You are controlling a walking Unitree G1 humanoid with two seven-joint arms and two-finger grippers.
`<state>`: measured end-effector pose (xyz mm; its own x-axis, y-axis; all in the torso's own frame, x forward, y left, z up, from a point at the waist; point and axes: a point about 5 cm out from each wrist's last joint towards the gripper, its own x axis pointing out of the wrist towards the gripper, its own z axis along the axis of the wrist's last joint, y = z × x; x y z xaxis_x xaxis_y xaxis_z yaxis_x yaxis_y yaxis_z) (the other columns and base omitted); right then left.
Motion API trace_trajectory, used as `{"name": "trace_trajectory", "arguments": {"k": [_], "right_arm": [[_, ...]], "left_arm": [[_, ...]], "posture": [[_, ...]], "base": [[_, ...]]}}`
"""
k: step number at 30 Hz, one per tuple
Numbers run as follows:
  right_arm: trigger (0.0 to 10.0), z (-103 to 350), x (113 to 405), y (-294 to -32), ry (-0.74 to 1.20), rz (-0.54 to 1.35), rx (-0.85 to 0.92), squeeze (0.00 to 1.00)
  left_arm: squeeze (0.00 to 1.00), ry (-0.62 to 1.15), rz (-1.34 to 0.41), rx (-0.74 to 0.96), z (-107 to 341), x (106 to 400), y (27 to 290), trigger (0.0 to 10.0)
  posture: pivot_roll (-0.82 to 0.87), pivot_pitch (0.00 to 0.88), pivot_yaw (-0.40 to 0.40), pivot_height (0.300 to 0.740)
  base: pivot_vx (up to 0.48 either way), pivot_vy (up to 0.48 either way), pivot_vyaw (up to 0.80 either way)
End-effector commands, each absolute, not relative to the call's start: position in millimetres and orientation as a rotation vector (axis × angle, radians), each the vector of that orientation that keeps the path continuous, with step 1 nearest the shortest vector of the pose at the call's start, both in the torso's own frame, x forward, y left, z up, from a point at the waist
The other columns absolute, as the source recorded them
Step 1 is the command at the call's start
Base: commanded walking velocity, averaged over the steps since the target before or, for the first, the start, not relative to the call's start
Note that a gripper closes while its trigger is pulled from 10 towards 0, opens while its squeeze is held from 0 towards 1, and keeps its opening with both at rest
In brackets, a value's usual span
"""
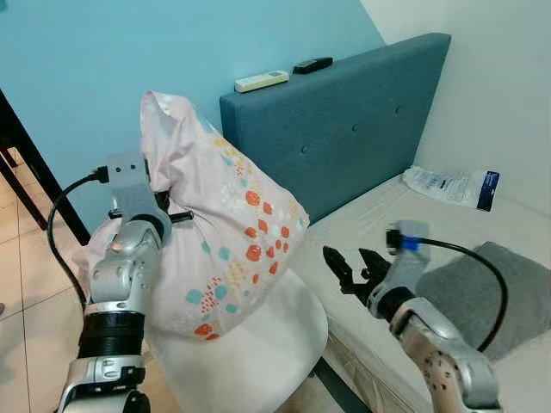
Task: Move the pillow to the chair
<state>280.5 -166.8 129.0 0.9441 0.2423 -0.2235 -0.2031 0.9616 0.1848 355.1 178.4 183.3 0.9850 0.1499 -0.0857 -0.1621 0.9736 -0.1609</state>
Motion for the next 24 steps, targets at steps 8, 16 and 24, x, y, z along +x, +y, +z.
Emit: {"name": "trace_trajectory", "arguments": {"k": [8,16,24], "right_arm": [[10.0,120,281,-151,0.305,0.296,0.169,0.00],[10.0,122,283,-141,0.291,0.330,0.164,0.00],[10.0,124,284,-142,0.286,0.327,0.171,0.00]], "left_arm": [[0.00,0.165,0.227,-0.134,148,341,183,0.0],[0.00,0.183,0.229,-0.127,141,336,180,0.0],[0.00,0.186,0.225,-0.129,140,335,179,0.0]], "posture": [[-0.06,0.036,0.030,0.705],[-0.05,0.041,0.026,0.665],[-0.05,0.042,0.031,0.635]], "base": [[0.000,0.000,0.00],[0.000,0.000,0.00],[0.000,0.000,0.00]]}}
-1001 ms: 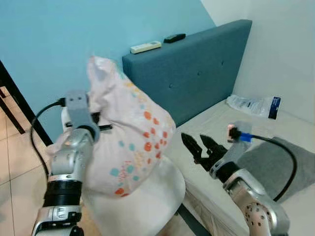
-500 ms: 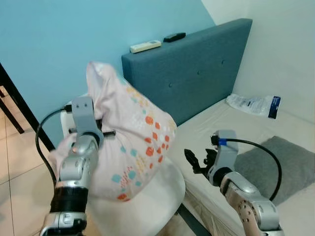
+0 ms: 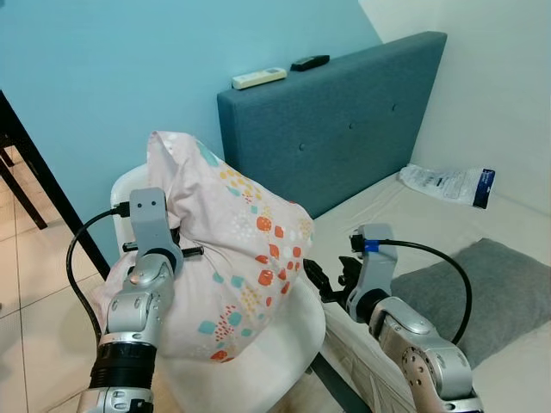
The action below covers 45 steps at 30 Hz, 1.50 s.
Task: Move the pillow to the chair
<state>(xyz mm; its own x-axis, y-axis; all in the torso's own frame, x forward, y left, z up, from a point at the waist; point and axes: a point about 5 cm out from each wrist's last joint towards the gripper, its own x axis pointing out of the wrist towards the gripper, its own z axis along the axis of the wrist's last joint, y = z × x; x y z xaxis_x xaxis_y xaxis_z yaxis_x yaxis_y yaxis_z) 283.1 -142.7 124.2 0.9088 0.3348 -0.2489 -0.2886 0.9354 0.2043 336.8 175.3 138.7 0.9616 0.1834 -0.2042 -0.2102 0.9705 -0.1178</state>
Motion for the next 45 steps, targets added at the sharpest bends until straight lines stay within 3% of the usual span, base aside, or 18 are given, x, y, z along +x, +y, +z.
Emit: {"name": "trace_trajectory", "arguments": {"k": [1,12,13,14,22,36,41,45], "right_arm": [[10.0,124,284,-142,0.284,0.326,0.172,0.00],[10.0,125,285,-144,0.272,0.324,0.172,0.00],[10.0,125,286,-143,0.279,0.324,0.170,0.00],[10.0,125,286,-143,0.279,0.325,0.171,0.00],[10.0,129,288,-145,0.255,0.331,0.181,0.00],[10.0,134,290,-143,0.235,0.346,0.182,0.00],[10.0,136,292,-145,0.222,0.340,0.186,0.00],[10.0,139,293,-147,0.198,0.328,0.200,0.00]], "left_arm": [[0.00,0.187,0.222,-0.129,140,335,178,0.0],[0.00,0.140,0.081,-0.181,146,335,160,0.0],[0.00,0.121,0.039,-0.191,149,334,155,8.0],[0.00,0.117,0.022,-0.197,149,334,152,10.0],[0.00,0.106,-0.044,-0.171,147,331,142,10.0],[0.00,0.105,-0.062,-0.144,144,328,142,10.0],[0.00,0.093,0.000,-0.136,146,331,158,10.0],[0.00,0.091,0.196,-0.262,150,335,192,10.0]], "posture": [[-0.05,0.042,0.031,0.630],[-0.05,0.039,0.029,0.625],[-0.05,0.037,0.027,0.615],[-0.05,0.035,0.028,0.610],[-0.05,0.033,0.028,0.580],[-0.05,0.041,0.027,0.570],[-0.05,0.040,0.027,0.550],[-0.05,0.039,0.027,0.550]], "base": [[0.000,0.000,0.00],[0.000,0.000,0.00],[0.000,0.000,0.00],[0.000,0.000,0.00],[0.000,0.000,0.00],[0.000,0.000,0.00],[0.000,0.000,0.00],[0.000,0.000,0.00]]}}
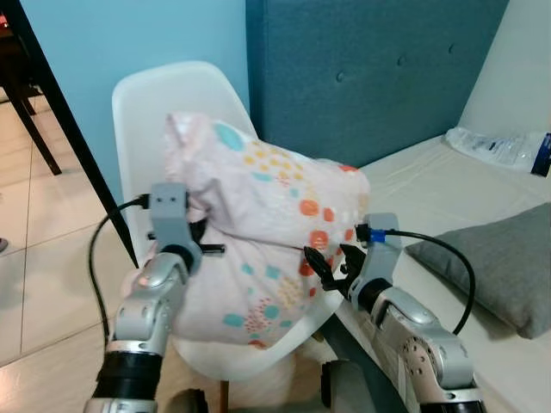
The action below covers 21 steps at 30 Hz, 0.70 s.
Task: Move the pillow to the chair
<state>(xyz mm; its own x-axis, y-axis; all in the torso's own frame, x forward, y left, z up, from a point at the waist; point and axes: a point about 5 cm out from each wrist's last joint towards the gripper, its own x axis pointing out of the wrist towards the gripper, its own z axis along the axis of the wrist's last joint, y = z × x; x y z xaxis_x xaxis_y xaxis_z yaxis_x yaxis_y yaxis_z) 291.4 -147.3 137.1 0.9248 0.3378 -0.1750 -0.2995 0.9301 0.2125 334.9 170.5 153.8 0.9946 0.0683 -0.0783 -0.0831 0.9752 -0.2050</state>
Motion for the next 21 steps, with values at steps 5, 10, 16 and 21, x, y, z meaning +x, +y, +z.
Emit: {"name": "trace_trajectory", "arguments": {"k": [5,10,16,21], "right_arm": [[10.0,139,294,-149,0.196,0.315,0.200,0.00],[10.0,138,294,-150,0.198,0.306,0.199,0.00],[10.0,136,293,-150,0.207,0.299,0.196,0.00],[10.0,134,294,-151,0.216,0.287,0.206,0.00]], "left_arm": [[0.00,0.166,0.506,-0.407,130,325,244,10.0],[0.00,0.293,0.661,-0.460,95,306,266,10.0],[0.00,0.380,0.701,-0.480,71,294,267,10.0],[0.00,0.439,0.685,-0.478,59,291,259,10.0]], "posture": [[-0.05,0.044,0.031,0.550],[-0.04,0.049,0.030,0.550],[-0.04,0.051,0.029,0.550],[-0.04,0.053,0.028,0.550]], "base": [[0.000,0.000,0.00],[0.000,0.000,0.00],[0.000,0.000,0.00],[0.000,0.000,0.00]]}}
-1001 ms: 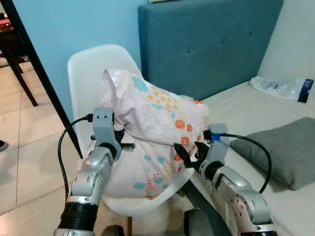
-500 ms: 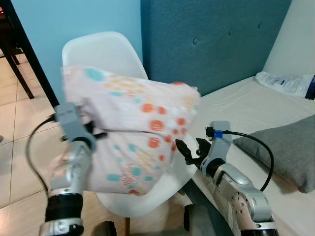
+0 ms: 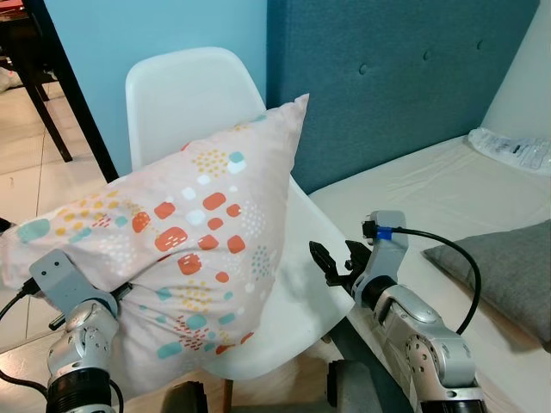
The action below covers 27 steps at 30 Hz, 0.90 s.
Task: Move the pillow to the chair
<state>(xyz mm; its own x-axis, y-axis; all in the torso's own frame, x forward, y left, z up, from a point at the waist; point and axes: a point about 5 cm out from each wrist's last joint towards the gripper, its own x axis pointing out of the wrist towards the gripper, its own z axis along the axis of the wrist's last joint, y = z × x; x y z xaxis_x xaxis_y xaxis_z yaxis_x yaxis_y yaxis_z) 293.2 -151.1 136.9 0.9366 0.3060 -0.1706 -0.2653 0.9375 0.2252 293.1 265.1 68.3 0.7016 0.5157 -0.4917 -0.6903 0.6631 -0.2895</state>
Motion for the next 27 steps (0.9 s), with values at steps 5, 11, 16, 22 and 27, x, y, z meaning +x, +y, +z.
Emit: {"name": "trace_trajectory", "arguments": {"k": [5,11,16,22,27], "right_arm": [[10.0,117,291,-147,0.354,0.295,0.269,0.00],[10.0,95,278,-114,0.552,0.520,0.564,0.00],[10.0,91,282,-101,0.565,0.566,0.680,0.00],[10.0,85,312,-92,0.508,0.446,0.715,0.00],[10.0,86,321,-80,0.422,0.498,0.202,0.00]], "left_arm": [[0.00,0.488,0.600,-0.477,50,295,233,10.0],[0.00,0.489,0.554,-0.460,50,299,220,10.0],[0.00,0.481,0.550,-0.455,52,301,220,10.0],[0.00,0.466,0.556,-0.439,55,299,226,10.0],[0.00,0.458,0.530,-0.393,57,297,227,10.0]], "posture": [[-0.04,0.052,0.031,0.550],[-0.04,0.052,0.037,0.550],[-0.04,0.054,0.038,0.550],[-0.02,0.062,0.041,0.550],[-0.01,0.068,0.043,0.550]], "base": [[0.000,0.000,0.00],[0.000,0.000,0.00],[0.000,0.000,0.00],[0.000,0.000,0.00],[0.000,0.000,0.00]]}}
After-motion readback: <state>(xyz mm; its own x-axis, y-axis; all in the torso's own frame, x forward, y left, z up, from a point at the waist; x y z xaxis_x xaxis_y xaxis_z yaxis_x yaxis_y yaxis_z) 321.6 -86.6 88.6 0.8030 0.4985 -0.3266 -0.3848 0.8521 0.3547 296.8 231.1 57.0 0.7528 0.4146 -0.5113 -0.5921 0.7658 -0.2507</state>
